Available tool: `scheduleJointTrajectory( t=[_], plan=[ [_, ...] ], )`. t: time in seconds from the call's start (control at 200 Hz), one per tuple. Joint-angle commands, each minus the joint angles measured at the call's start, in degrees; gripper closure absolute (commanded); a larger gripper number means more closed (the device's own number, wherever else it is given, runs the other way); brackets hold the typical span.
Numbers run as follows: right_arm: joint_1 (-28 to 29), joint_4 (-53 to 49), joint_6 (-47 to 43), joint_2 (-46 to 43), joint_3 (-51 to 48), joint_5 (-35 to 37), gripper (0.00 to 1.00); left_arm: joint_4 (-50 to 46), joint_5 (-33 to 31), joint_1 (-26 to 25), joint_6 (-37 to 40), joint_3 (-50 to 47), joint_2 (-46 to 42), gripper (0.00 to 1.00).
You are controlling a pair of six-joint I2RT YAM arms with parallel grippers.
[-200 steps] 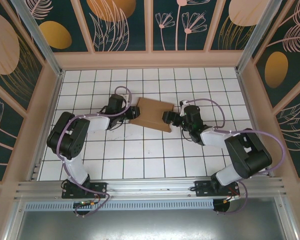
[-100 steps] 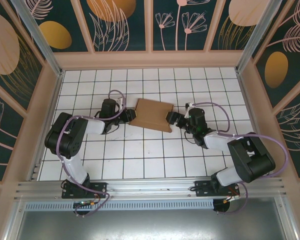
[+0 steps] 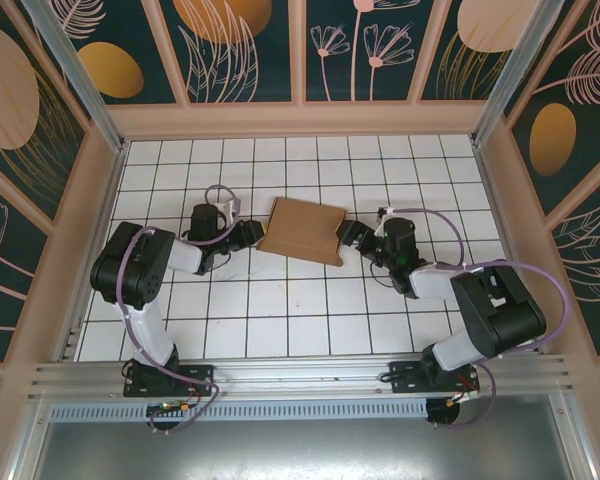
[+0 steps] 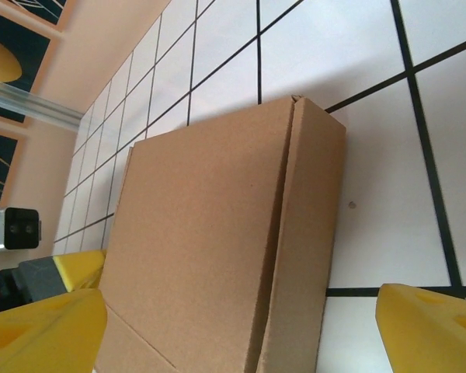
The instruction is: Fold the paper box
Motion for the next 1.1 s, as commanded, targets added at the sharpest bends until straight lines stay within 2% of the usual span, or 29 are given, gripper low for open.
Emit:
scheduleJointTrajectory(
  t=[0.0, 0.28, 0.51, 0.781, 0.891, 1.026, 1.096],
  plan=[
    [-0.4, 3.1, 3.0, 1.8, 0.5, -2.6, 0.10, 5.1, 2.8, 0.8, -2.6, -1.4, 2.5, 0.72],
    [-0.7, 3.5, 6.5, 5.4, 2.0, -5.0, 0.10, 8.1, 3.3, 2.8, -5.4, -2.6, 4.0, 0.73],
    [-1.0, 8.9, 9.4, 9.1, 2.6, -8.3, 0.10, 8.6, 2.7, 4.7, -7.8, -3.3, 5.6, 0.72],
    [-0.9, 10.4, 11.0, 12.6, 4.6, -11.1, 0.10, 10.9, 4.2, 5.8, -9.5, -3.4, 6.7, 0.73],
    [-1.0, 9.8, 10.8, 13.3, 5.1, -10.9, 0.10, 11.0, 7.3, 5.8, -7.0, -3.0, 5.3, 0.63],
    [-1.0, 4.6, 8.0, 14.8, 8.5, -10.6, 0.11, -4.1, 6.3, 5.1, 3.5, 0.0, 0.7, 0.50],
    [-1.2, 3.1, 7.1, 16.1, 11.0, -11.3, 0.15, -5.8, 7.1, 4.9, 4.6, 0.1, -0.5, 0.47]
  ],
)
